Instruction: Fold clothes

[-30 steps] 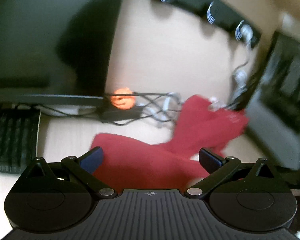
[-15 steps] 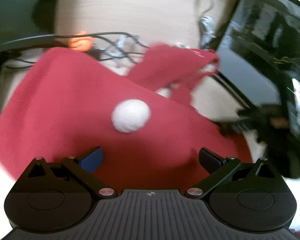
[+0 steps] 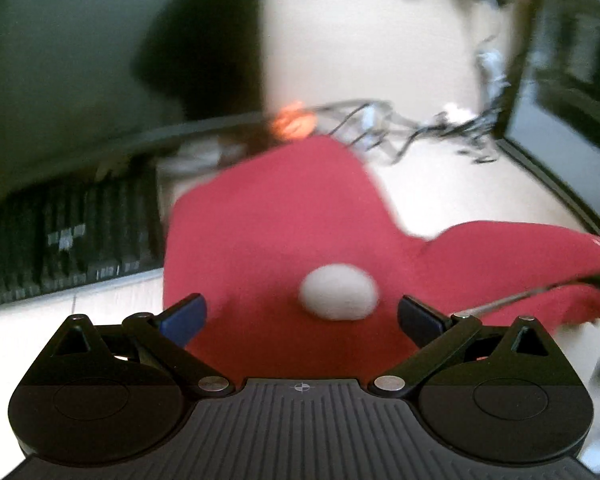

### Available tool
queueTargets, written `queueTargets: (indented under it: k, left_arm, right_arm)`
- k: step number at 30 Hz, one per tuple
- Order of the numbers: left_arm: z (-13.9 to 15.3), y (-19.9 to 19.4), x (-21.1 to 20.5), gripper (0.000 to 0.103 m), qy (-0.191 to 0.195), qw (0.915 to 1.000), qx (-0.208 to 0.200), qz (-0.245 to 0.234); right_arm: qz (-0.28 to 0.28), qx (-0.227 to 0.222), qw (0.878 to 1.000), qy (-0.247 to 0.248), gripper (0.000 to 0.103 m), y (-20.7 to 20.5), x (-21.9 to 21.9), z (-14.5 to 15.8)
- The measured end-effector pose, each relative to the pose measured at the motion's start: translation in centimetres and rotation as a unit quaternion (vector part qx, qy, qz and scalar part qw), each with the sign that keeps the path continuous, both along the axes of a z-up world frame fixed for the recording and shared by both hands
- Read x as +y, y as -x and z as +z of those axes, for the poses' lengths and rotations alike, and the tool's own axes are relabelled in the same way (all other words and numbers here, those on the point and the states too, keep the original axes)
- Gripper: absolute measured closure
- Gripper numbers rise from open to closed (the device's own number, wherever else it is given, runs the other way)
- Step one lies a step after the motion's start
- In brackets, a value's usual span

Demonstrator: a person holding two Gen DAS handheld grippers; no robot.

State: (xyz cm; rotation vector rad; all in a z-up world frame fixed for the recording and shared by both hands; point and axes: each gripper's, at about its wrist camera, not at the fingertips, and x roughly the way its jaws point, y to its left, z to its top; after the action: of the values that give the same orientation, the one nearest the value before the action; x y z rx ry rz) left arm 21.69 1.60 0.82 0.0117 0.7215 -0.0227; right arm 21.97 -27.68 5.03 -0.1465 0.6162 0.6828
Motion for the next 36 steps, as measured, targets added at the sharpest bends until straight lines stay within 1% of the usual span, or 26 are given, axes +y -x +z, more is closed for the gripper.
queueTargets:
  k: [2, 4, 5, 7, 9, 11, 12, 13, 15, 16, 17, 19, 23, 25, 27, 28, 31, 32, 34, 36]
  left_arm:
    - [0.6, 1.0, -2.1, 0.000, -0.013, 0.9983, -0.025, -0.050]
    - [0.4, 1.8, -4.9, 0.000, -0.028, 0.9920, -0.038, -0.117]
    - [0.0, 2.0, -6.2, 0.000, -0.035, 0.9877, -0.039, -0.147]
    - [-1.4, 1.6, -8.7, 0.000, -0.049, 0.9790, -0.012, -0.197]
    - [-3.2, 0.8, -10.2, 0.000, -0.046, 0.9755, 0.016, -0.215]
    - [-4.9, 0.2, -10.7, 0.000, -0.037, 0.9770, 0.039, -0.206]
    - [-5.4, 0.1, -10.7, 0.000, -0.040, 0.9792, 0.041, -0.195]
    - [-5.5, 0.2, -10.8, 0.000, -0.041, 0.9801, 0.039, -0.190]
    - [-4.9, 0.5, -11.3, 0.000, -0.031, 0.9769, 0.037, -0.208]
    - [-4.3, 0.6, -11.8, 0.000, -0.032, 0.9747, 0.029, -0.219]
    - [-3.7, 0.7, -12.2, 0.000, -0.035, 0.9723, 0.020, -0.230]
    - [-2.3, 0.8, -13.5, 0.000, -0.042, 0.9665, -0.003, -0.253]
    - [1.0, 0.9, -16.7, 0.000, -0.054, 0.9502, -0.065, -0.300]
    - [1.8, 0.9, -19.1, 0.000, -0.073, 0.9328, -0.087, -0.342]
    - [1.9, 0.6, -21.6, 0.000, -0.102, 0.9137, -0.102, -0.380]
    - [1.6, 0.5, -22.7, 0.000, -0.121, 0.9059, -0.112, -0.390]
    - [0.3, -0.5, -24.8, 0.000, -0.176, 0.8971, -0.130, -0.384]
    - [-0.1, -0.9, -25.1, 0.000, -0.182, 0.8971, -0.129, -0.381]
    - [-1.1, -1.9, -25.1, 0.000, -0.174, 0.8995, -0.121, -0.382]
    - [-1.8, -2.3, -24.8, 0.000, -0.164, 0.8999, -0.117, -0.387]
  right_arm:
    - [-0.054, -0.011, 0.998, -0.018, 0.000, 0.0, -3.2, 1.3]
    - [-0.108, -0.016, 0.994, -0.008, 0.000, -0.5, -5.4, 1.1]
    - [-0.126, -0.016, 0.992, 0.015, 0.000, -0.9, -6.0, 0.4]
    - [-0.148, -0.014, 0.987, 0.059, 0.000, -1.8, -6.3, -1.5]
    - [-0.170, -0.013, 0.980, 0.103, 0.000, -2.8, -6.5, -3.3]
    - [-0.205, -0.029, 0.968, 0.139, 0.000, -3.2, -6.7, -3.9]
    - [-0.228, -0.043, 0.960, 0.154, 0.000, -3.2, -7.1, -4.0]
    - [-0.244, -0.050, 0.956, 0.157, 0.000, -3.4, -7.9, -4.0]
    - [-0.263, -0.044, 0.952, 0.148, 0.000, -3.4, -9.6, -3.6]
    - [-0.273, -0.041, 0.950, 0.144, 0.000, -3.4, -10.3, -3.5]
    - [-0.279, -0.051, 0.947, 0.148, 0.000, -3.6, -10.5, -3.4]
    - [-0.287, -0.069, 0.945, 0.138, 0.000, -2.5, -10.9, -2.6]
    - [-0.279, -0.106, 0.947, 0.120, 0.000, -2.5, -10.3, -0.5]
    - [-0.275, -0.125, 0.947, 0.111, 0.000, -2.5, -10.0, 0.6]
    - [-0.271, -0.143, 0.946, 0.102, 0.000, -2.4, -9.7, 1.7]
    - [-0.269, -0.152, 0.946, 0.097, 0.000, -2.4, -9.5, 2.2]
    - [-0.262, -0.179, 0.945, 0.083, 0.000, -2.4, -9.1, 3.7]
    - [-0.261, -0.182, 0.944, 0.082, 0.000, -2.3, -9.1, 3.9]
    - [-0.262, -0.186, 0.943, 0.082, 0.000, -1.5, -9.0, 4.2]
    - [-0.268, -0.181, 0.943, 0.080, 0.000, -1.6, -9.2, 4.1]
